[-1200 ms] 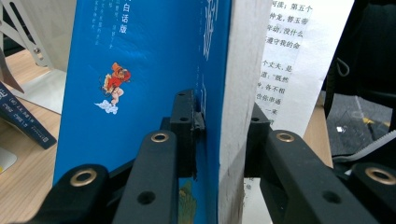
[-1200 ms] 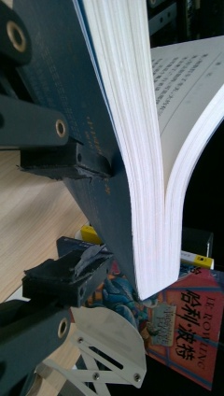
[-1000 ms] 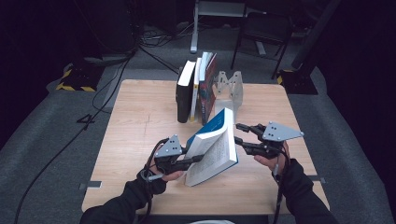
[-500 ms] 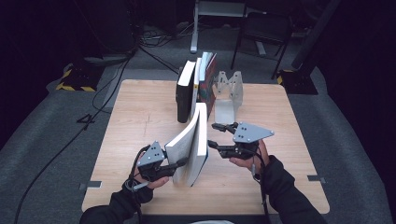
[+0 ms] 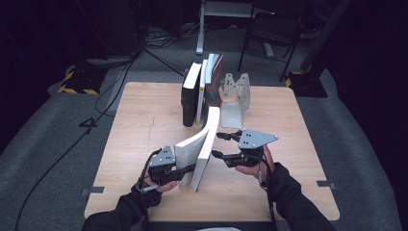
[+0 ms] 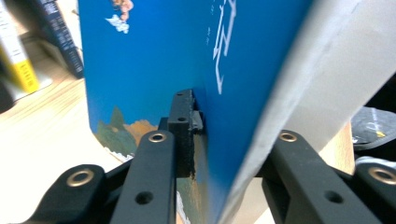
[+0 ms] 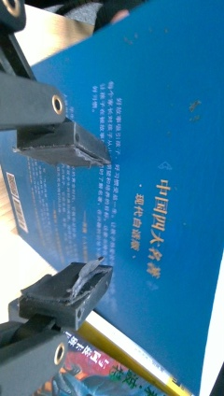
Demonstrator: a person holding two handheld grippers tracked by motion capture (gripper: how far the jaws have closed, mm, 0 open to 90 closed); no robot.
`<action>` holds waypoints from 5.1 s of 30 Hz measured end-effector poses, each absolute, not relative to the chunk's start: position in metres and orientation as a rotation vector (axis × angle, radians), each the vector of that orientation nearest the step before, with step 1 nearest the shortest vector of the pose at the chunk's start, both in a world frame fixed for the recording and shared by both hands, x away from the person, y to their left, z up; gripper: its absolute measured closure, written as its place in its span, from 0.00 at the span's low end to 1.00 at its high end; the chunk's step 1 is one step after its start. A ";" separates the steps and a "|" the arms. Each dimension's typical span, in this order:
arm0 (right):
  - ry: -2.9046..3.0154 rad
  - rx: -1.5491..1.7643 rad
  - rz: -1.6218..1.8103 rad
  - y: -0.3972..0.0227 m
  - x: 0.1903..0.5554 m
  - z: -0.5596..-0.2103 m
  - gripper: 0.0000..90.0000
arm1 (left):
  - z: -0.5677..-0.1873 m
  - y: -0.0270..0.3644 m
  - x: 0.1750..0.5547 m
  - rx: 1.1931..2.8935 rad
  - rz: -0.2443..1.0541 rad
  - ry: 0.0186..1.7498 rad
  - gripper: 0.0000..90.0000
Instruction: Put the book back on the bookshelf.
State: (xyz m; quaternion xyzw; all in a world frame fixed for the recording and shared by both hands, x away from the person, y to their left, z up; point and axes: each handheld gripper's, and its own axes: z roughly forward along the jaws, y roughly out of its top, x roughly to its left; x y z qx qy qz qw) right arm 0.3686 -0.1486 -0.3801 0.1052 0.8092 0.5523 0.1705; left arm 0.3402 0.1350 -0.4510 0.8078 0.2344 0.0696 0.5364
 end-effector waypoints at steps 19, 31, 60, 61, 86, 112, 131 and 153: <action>2.174 0.447 1.513 -0.215 0.357 -0.377 0.45 | -0.449 0.066 0.374 1.943 0.133 0.394 0.79; 2.212 0.425 1.450 -0.212 0.349 -0.393 0.49 | -0.447 0.077 0.358 2.019 0.252 0.399 0.71; 2.281 0.520 1.405 -0.195 0.360 -0.432 0.44 | -0.489 0.040 0.326 1.977 0.373 0.661 0.39; 2.281 0.520 1.404 -0.195 0.360 -0.432 0.44 | -0.489 0.040 0.326 1.980 0.371 0.657 0.40; 2.277 0.618 1.386 -0.237 0.376 -0.437 0.38 | -0.474 0.108 0.350 2.148 0.224 0.450 0.66; 2.529 0.361 1.423 -0.180 0.402 -0.446 0.36 | -0.468 0.140 0.340 2.224 0.253 0.328 0.62; 2.596 0.240 1.390 -0.202 0.389 -0.439 0.59 | -0.449 0.147 0.338 2.030 0.318 0.481 0.51; 2.431 0.328 1.424 -0.210 0.354 -0.395 0.66 | -0.445 0.098 0.396 1.997 0.156 0.419 0.34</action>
